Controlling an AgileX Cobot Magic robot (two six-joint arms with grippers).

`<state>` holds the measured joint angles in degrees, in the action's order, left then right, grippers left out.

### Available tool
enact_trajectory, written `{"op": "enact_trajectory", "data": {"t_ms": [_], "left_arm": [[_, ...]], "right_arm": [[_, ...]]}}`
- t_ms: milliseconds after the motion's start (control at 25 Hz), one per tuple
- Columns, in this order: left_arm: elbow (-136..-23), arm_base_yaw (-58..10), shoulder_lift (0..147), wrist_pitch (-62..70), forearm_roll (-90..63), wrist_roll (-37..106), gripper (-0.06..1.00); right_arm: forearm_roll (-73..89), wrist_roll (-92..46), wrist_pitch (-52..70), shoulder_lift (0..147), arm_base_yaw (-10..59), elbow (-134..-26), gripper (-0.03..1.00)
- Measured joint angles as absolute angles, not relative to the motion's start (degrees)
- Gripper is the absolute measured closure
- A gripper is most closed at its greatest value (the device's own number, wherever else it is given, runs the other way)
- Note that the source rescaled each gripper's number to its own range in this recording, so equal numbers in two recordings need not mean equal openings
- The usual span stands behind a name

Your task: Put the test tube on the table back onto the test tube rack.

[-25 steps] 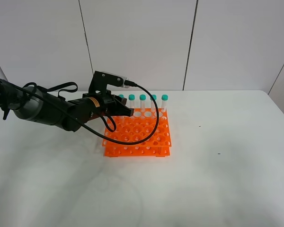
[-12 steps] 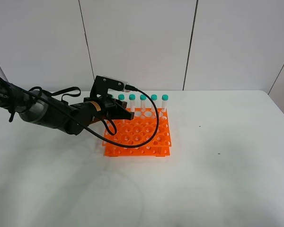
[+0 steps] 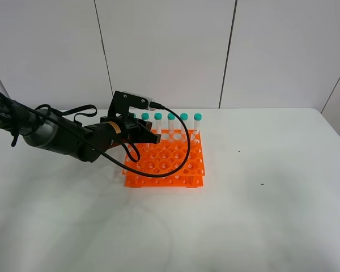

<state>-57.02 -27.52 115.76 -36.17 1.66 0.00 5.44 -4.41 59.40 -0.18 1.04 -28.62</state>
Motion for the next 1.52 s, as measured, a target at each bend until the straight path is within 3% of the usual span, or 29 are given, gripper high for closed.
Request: {"op": "enact_trajectory", "data": {"t_ms": [40,200,280,760,920,1000,1240,1520], "left_arm": [[-57.02,-27.52,115.76,-36.17,1.66,0.00,0.91],[-56.98,-27.52,114.75,-35.52,1.66,0.00,0.60],[-56.98,-27.52,113.57,-35.36,1.66,0.00,0.52],[-56.98,-30.50,98.98,-25.42,2.51,0.00,0.43],[-57.04,-31.67,90.07,-13.88,2.69,0.00,0.12],[-58.16,-31.93,85.91,-4.17,2.69,-1.02,0.04],[-68.61,-31.70,81.80,25.33,2.69,-4.84,0.00],[-86.48,-24.80,93.28,49.39,2.71,-4.12,0.00]], "right_arm": [[5.44,-4.41,59.40,-0.18,1.04,-28.62,-0.03],[5.44,-4.41,59.40,-0.18,1.04,-28.62,-0.03],[5.44,-4.41,59.40,-0.18,1.04,-28.62,-0.03],[5.44,-4.41,59.40,-0.18,1.04,-28.62,-0.03],[5.44,-4.41,59.40,-0.18,1.04,-28.62,-0.03],[5.44,-4.41,59.40,-0.18,1.04,-28.62,-0.03],[5.44,-4.41,59.40,-0.18,1.04,-28.62,-0.03],[5.50,-4.41,59.40,-0.18,1.04,-28.62,-0.03]]}}
